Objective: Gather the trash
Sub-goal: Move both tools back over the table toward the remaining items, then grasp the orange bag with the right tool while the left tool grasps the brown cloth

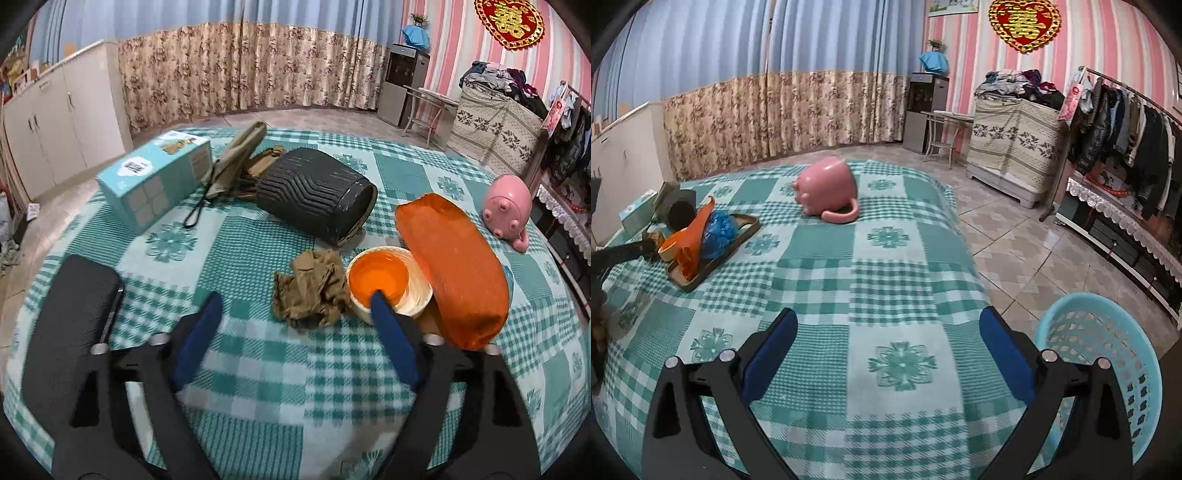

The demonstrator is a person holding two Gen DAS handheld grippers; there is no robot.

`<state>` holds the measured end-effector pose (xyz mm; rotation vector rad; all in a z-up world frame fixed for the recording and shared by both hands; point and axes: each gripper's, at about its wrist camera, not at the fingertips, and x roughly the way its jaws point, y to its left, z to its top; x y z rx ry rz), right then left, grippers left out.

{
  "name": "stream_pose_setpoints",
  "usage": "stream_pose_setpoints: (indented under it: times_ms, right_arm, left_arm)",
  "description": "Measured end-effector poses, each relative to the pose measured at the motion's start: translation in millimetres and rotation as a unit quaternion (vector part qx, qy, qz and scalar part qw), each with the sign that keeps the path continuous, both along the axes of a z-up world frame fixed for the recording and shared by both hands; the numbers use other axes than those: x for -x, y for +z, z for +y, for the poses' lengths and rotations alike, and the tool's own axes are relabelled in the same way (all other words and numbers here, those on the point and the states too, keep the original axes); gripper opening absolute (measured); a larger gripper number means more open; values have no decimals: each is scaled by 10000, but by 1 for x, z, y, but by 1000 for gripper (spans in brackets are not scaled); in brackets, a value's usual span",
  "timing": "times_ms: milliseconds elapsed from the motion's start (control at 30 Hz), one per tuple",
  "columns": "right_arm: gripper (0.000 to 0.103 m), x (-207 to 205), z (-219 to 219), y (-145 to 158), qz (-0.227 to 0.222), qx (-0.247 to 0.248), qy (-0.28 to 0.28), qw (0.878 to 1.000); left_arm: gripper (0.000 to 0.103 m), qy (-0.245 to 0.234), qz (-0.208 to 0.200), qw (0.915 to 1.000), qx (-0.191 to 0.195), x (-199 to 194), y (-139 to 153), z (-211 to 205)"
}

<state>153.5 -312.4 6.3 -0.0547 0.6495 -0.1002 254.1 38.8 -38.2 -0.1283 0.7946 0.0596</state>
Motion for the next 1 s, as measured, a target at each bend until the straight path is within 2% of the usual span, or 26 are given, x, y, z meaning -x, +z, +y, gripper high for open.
stream_pose_setpoints:
  times_ms: [33, 100, 200, 367, 500, 600, 733, 767, 900, 1000]
  right_arm:
    - [97, -2, 2, 0, 13, 12, 21, 10000]
    - [97, -9, 10, -1, 52, 23, 109, 9999]
    - [97, -19, 22, -3, 86, 0, 246, 9997]
    - [97, -36, 55, -3, 125, -31, 601, 9981]
    - [97, -48, 85, -6, 181, -146, 858, 9960]
    - [97, -58, 112, -10, 272, -167, 1064, 9938]
    - [95, -68, 143, -19, 426, -113, 1304, 9905]
    - [91, -70, 153, -22, 466, -73, 1374, 9894]
    - [48, -81, 171, -29, 748, -197, 1612, 9839]
    - [46, -84, 180, -28, 789, -214, 1700, 9821]
  left_arm:
    - [55, -27, 54, 10000, 59, -4, -3, 1]
    - [43, -70, 131, 9997, 207, -5, -8, 4]
    - [36, -78, 40, 9996, 255, -4, -7, 5]
    - [33, 90, -129, 9998, -103, 4, 0, 8]
    - [33, 264, -213, 9980, -540, 15, 5, 14]
    - [33, 293, -208, 9971, -672, 17, 7, 18]
    - [33, 306, -174, 9975, -608, 16, 8, 25]
    - [33, 321, -151, 9976, -593, 16, 7, 27]
    - [33, 322, -94, 9982, -490, 15, 2, 32]
    - [33, 314, -105, 9983, -480, 15, 3, 32]
